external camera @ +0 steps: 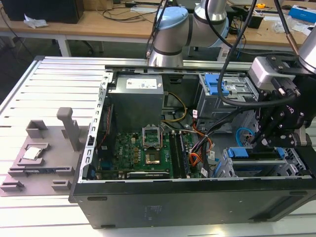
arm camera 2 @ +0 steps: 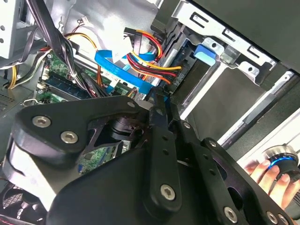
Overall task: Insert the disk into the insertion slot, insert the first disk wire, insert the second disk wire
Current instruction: 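Insert the second disk wire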
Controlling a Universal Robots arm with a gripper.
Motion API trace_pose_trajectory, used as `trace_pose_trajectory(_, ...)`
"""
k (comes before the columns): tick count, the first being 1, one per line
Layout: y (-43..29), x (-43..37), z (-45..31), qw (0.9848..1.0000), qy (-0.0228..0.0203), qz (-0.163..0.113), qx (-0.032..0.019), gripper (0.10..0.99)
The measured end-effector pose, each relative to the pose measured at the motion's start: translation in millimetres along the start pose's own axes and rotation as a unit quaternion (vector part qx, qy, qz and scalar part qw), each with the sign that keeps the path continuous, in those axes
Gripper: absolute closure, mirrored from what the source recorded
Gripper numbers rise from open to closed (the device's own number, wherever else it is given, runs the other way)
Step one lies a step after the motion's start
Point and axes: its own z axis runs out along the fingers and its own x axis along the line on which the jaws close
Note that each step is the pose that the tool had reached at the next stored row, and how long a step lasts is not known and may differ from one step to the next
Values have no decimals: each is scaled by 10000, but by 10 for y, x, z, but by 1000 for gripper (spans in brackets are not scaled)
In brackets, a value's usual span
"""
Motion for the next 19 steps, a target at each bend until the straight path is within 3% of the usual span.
trace_pose_trajectory(19, -13, 19, 25, 10000, 0, -1, -2, 922)
